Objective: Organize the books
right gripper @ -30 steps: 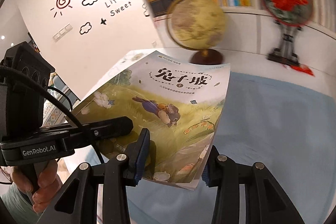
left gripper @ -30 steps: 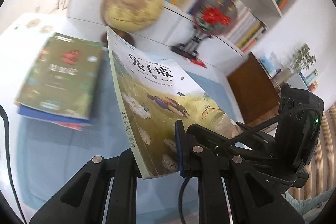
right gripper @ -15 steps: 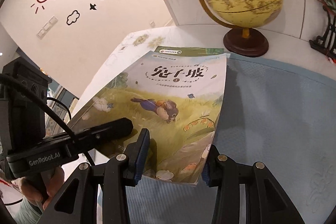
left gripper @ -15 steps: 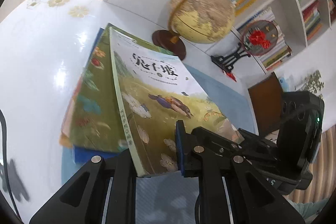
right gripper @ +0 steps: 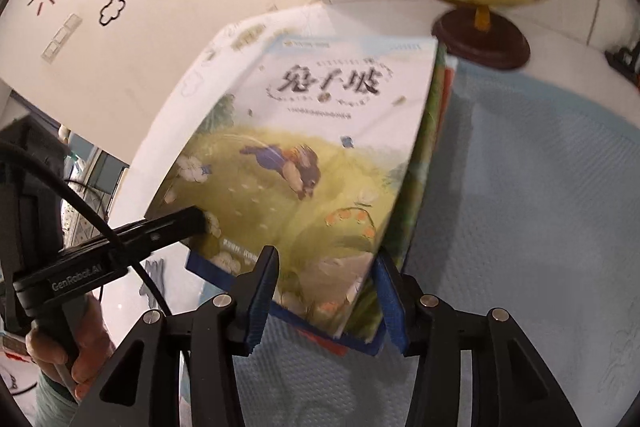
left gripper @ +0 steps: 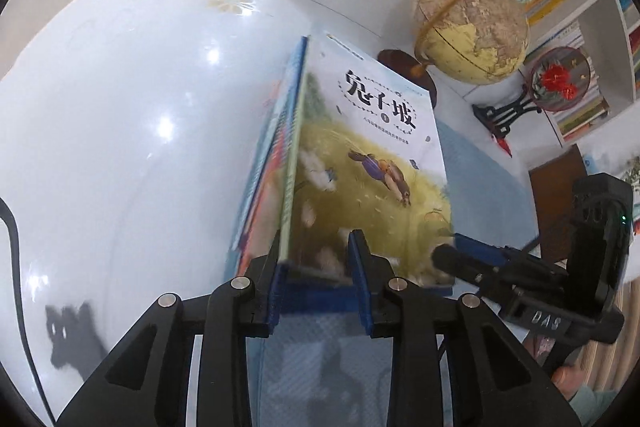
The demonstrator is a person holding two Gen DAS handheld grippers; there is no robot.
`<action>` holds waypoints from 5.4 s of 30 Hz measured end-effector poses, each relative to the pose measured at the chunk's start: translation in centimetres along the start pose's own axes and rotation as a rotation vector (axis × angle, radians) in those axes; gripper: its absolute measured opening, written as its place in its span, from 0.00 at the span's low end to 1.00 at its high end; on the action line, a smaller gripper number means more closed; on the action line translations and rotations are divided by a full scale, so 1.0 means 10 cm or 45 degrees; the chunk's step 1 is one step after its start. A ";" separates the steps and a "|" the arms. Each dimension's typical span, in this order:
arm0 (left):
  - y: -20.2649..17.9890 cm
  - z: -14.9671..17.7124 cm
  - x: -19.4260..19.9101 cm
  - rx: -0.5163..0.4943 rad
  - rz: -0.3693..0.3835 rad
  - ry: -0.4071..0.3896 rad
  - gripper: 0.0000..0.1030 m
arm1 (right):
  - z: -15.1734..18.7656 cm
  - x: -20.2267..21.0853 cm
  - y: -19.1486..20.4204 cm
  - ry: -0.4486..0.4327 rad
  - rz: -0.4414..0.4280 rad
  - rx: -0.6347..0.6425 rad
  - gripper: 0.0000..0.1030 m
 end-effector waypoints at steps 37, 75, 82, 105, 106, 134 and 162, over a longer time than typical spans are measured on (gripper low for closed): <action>-3.67 0.80 0.82 -0.478 -0.254 -0.299 0.26 | 0.89 3.19 -1.61 -0.554 0.518 -0.326 0.84; -3.99 1.01 0.63 -0.515 -0.309 -0.290 0.26 | 1.04 3.47 -1.72 -0.619 0.564 -0.271 0.84; -4.07 1.06 0.46 -0.530 -0.321 -0.256 0.26 | 1.04 3.44 -1.87 -0.595 0.578 -0.302 0.84; -4.08 0.90 -0.30 -0.527 -0.355 -0.076 0.26 | 0.92 3.15 -2.38 -0.496 0.596 -0.372 0.84; -4.08 0.89 -0.33 -0.527 -0.357 -0.070 0.26 | 0.91 3.13 -2.39 -0.492 0.594 -0.373 0.84; -3.07 1.04 -1.57 -0.440 -0.639 -0.118 0.27 | 1.29 1.67 -2.94 -0.311 0.683 -0.207 0.84; -2.89 1.13 -1.49 -0.352 -0.780 -0.206 0.76 | 1.71 1.47 -3.19 -0.251 0.677 -0.223 1.00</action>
Point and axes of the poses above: each gripper's, at about its wrist camera, not at the fingertips, and x roughly against the way its jaws point, y to its left, z to its underside, the point moved 5 cm from there along -x, roughly the way its jaws point, and after that the axes turned 4 degrees about -z, right-handed, at the moved point
